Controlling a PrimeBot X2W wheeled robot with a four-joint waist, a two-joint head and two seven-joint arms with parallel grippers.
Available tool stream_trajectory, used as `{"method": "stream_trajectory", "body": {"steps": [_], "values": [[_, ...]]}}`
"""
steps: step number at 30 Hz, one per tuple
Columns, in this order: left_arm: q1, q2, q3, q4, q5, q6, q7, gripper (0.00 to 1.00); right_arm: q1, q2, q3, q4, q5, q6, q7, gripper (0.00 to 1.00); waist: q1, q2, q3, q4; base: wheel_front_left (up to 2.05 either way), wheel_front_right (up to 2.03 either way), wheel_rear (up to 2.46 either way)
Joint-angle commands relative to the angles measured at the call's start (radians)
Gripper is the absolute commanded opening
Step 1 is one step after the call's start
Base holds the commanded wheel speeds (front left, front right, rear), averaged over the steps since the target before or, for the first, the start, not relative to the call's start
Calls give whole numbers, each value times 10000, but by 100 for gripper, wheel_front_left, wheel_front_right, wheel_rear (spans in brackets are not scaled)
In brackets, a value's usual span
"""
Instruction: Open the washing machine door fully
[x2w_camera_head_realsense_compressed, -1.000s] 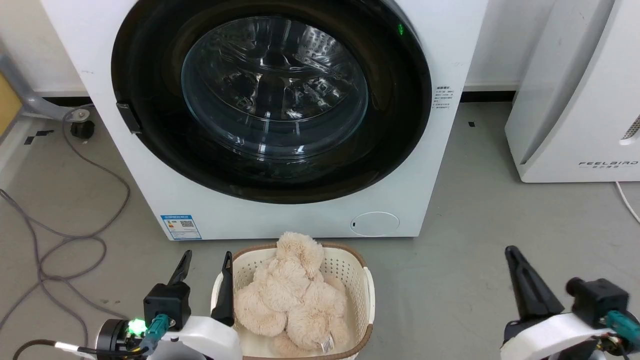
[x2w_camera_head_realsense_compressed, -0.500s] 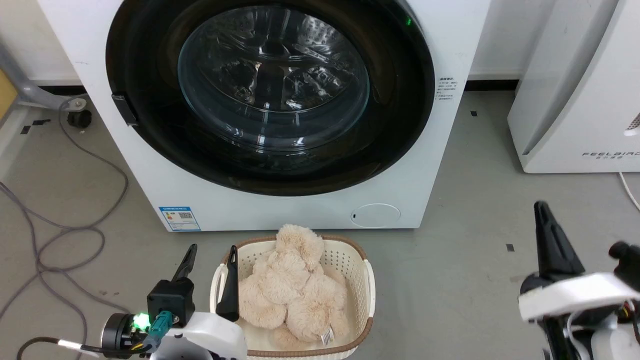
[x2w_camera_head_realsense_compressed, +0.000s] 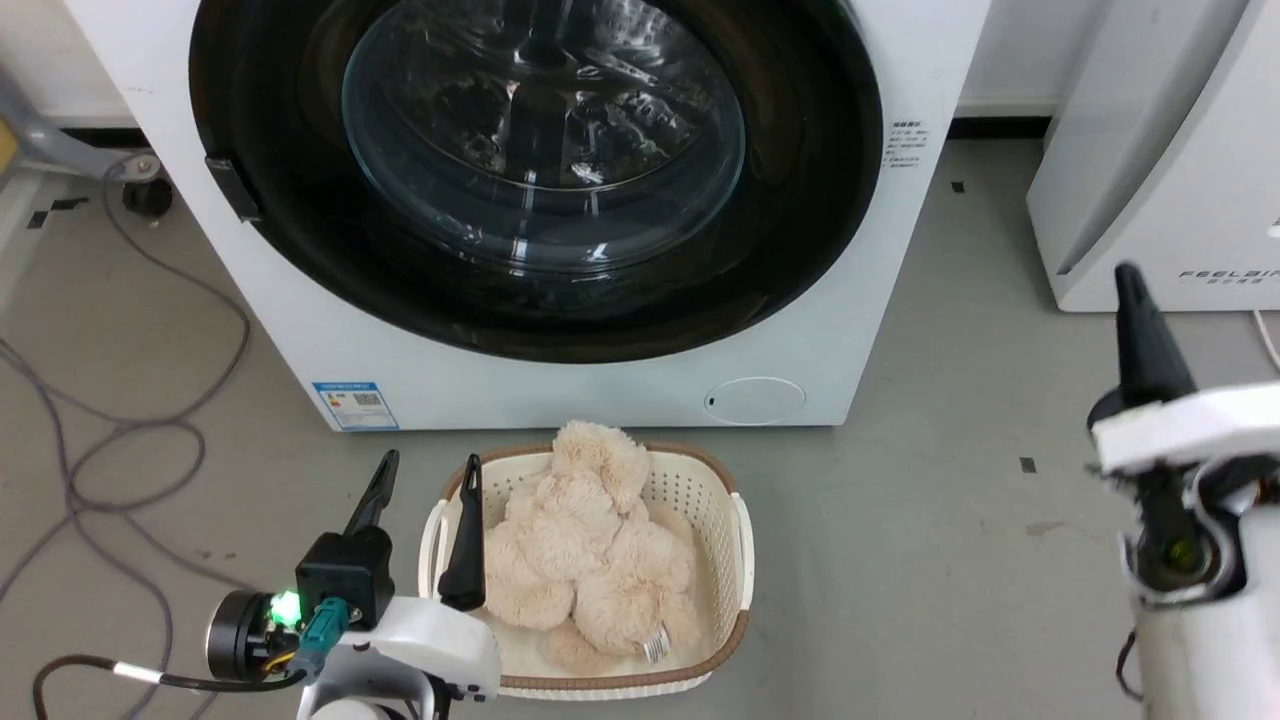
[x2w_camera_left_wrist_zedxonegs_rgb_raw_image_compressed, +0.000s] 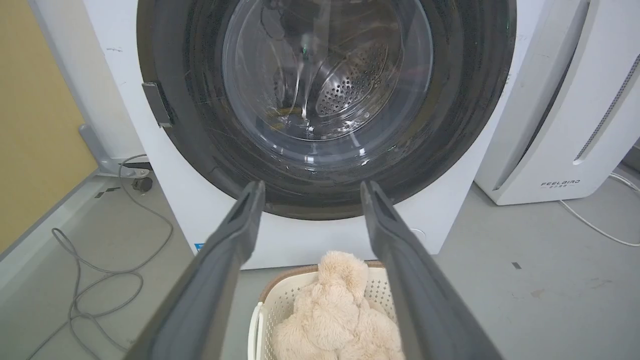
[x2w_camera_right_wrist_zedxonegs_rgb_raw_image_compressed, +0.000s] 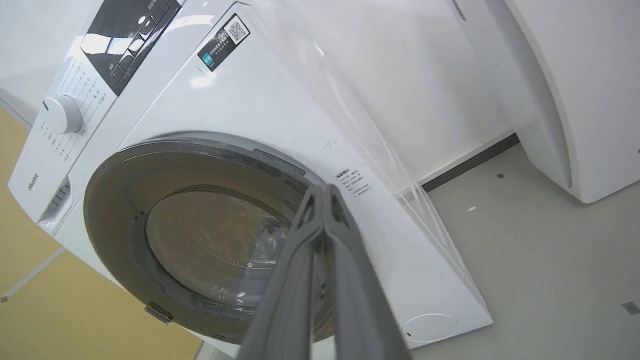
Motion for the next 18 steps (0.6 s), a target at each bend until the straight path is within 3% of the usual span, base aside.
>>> {"method": "stream_trajectory", "body": {"steps": [1, 18], "values": [[-216, 10, -44, 12, -37, -4, -106, 100, -588, -136, -137, 334, 446, -2, 140, 0, 0, 0, 95, 51, 0, 0, 0], [-866, 11, -310, -194, -58, 7, -462, 100, -4936, -1030, -73, 3851, 2360, -3, 1760, 0, 0, 0, 1098, 425, 0, 0, 0]]}}
